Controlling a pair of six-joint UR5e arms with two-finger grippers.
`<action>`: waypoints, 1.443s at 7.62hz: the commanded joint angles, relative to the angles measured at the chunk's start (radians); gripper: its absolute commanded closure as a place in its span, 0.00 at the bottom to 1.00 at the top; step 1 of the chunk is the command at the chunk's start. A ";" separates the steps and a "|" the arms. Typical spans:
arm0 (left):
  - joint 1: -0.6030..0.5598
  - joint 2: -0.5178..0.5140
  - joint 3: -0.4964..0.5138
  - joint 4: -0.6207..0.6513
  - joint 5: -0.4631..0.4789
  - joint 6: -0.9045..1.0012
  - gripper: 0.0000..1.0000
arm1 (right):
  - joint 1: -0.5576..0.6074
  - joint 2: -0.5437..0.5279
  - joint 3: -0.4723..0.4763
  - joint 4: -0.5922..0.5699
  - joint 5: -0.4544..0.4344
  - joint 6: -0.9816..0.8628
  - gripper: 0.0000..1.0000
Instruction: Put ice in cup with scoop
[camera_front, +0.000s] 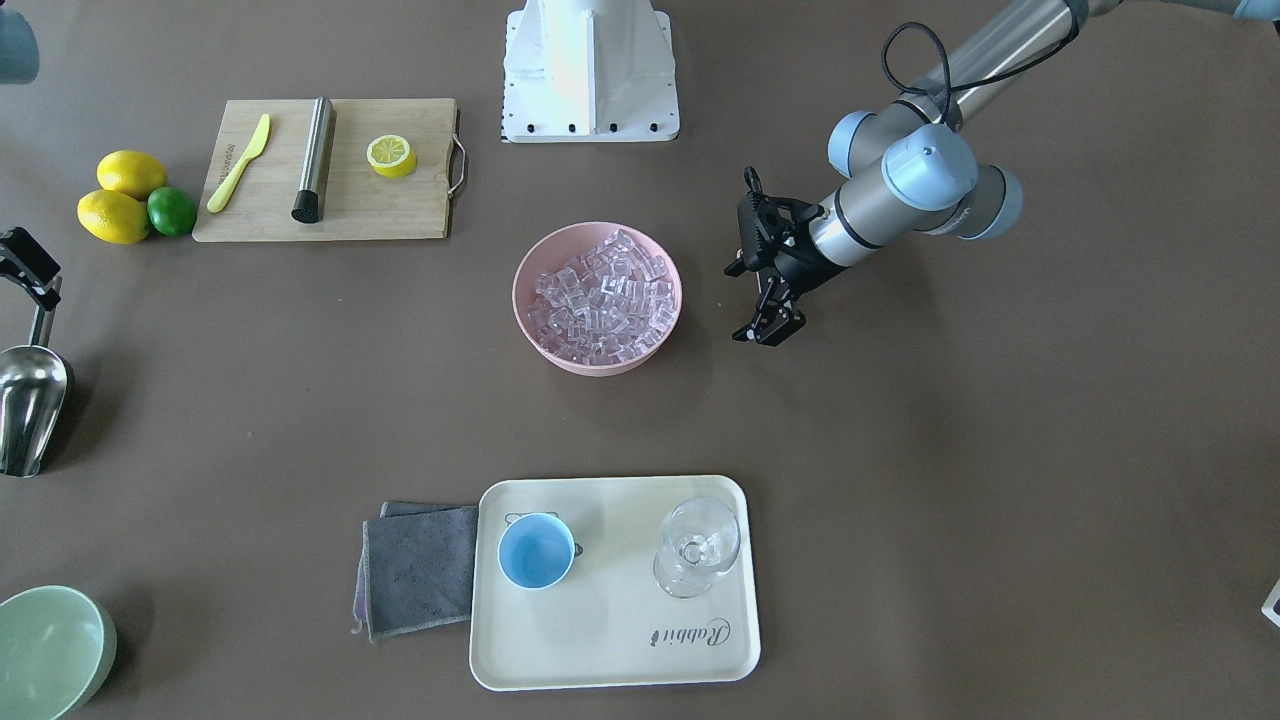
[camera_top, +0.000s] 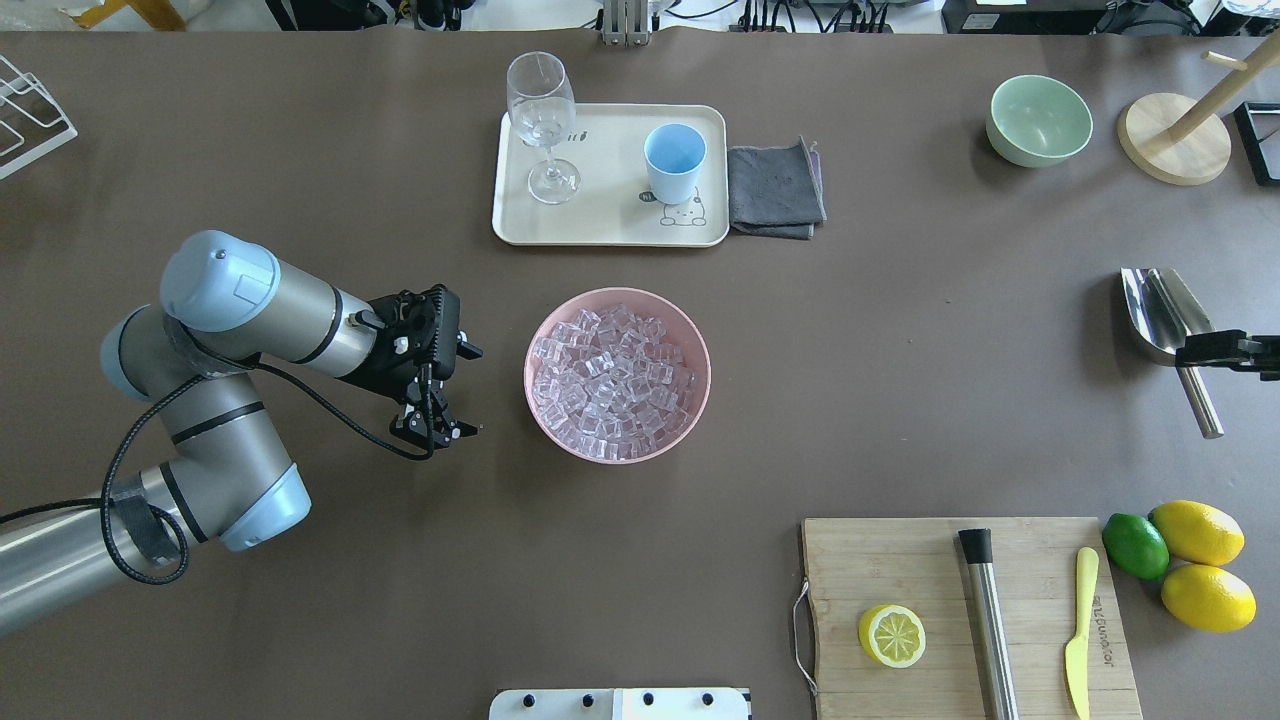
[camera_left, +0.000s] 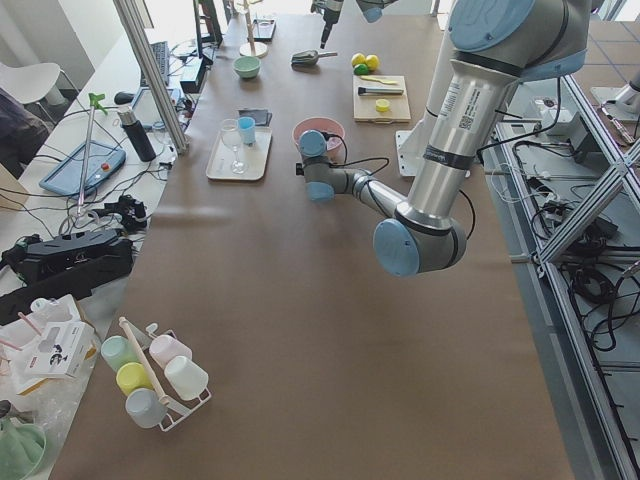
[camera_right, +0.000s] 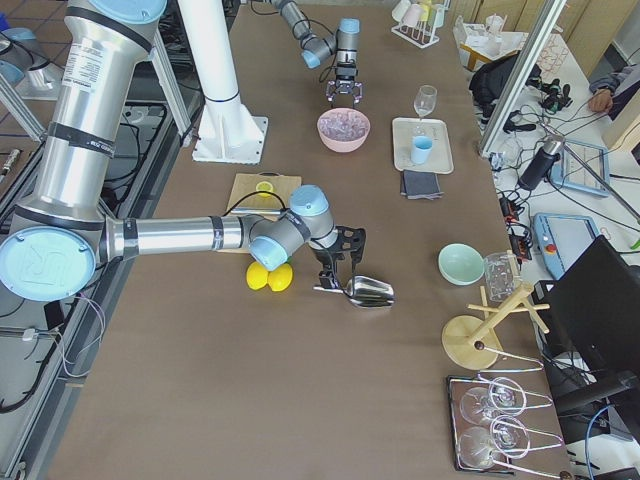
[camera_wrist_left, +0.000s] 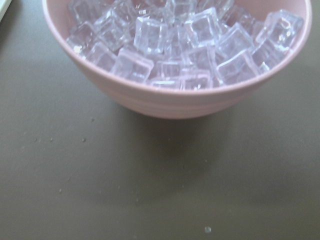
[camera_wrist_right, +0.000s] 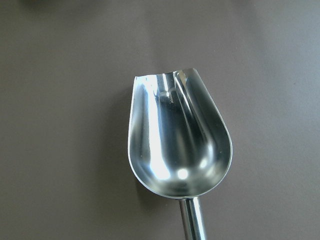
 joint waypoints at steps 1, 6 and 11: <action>0.055 -0.036 0.004 0.001 0.098 -0.002 0.01 | -0.028 -0.018 -0.105 0.172 -0.016 0.021 0.01; 0.059 -0.064 0.019 0.012 0.099 -0.006 0.01 | -0.101 -0.026 -0.115 0.180 -0.039 0.009 0.10; 0.059 -0.070 0.020 0.021 0.099 -0.006 0.01 | -0.124 -0.028 -0.126 0.188 -0.050 0.003 0.29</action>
